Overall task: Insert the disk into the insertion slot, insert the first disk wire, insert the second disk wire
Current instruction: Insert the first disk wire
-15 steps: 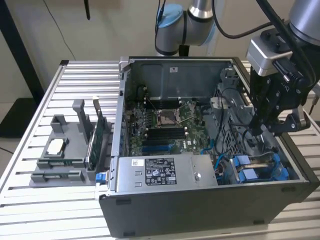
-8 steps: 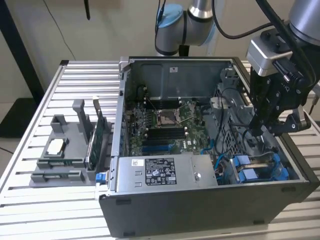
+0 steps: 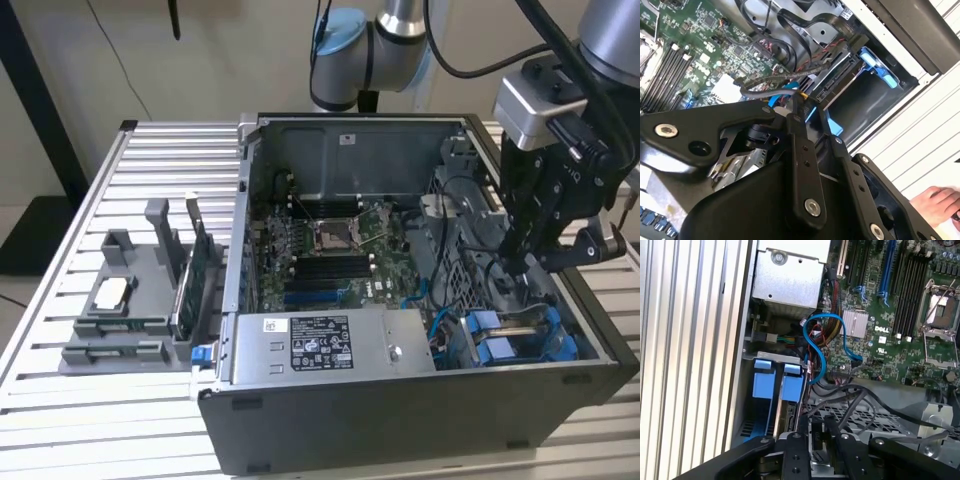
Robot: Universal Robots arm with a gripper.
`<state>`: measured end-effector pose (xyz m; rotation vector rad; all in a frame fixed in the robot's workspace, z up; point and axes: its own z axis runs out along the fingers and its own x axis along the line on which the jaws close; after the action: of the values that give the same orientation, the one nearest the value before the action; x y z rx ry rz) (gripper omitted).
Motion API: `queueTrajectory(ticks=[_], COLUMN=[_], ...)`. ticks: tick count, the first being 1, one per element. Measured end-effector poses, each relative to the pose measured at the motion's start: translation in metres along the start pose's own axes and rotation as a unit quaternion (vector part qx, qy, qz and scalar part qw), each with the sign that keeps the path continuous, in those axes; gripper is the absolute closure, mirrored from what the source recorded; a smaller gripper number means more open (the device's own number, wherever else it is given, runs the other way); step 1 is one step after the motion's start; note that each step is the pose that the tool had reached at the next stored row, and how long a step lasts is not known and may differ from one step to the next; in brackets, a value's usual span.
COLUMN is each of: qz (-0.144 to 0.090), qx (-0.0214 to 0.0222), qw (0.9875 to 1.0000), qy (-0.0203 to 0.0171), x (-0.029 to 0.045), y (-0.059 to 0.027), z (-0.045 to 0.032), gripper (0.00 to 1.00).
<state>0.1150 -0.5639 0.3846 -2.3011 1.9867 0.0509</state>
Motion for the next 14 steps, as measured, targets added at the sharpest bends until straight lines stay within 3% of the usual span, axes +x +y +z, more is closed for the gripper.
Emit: queueTrajectory(ticks=[2,3,6,14], qz=[0.000,0.000,0.000,0.002], qx=[0.0005,0.0009,0.0013,0.0011], qw=[1.0000,1.0000,1.0000,1.0000], qy=[0.0001,-0.0001,-0.0016,-0.0013], x=[-0.0001,-0.0001,0.0003,0.0029], y=[0.0000,0.0000,-0.0008,-0.0122], z=[0.0000,0.0001,0.0012,0.0071], gripper=[0.74,0.81,0.81,0.81])
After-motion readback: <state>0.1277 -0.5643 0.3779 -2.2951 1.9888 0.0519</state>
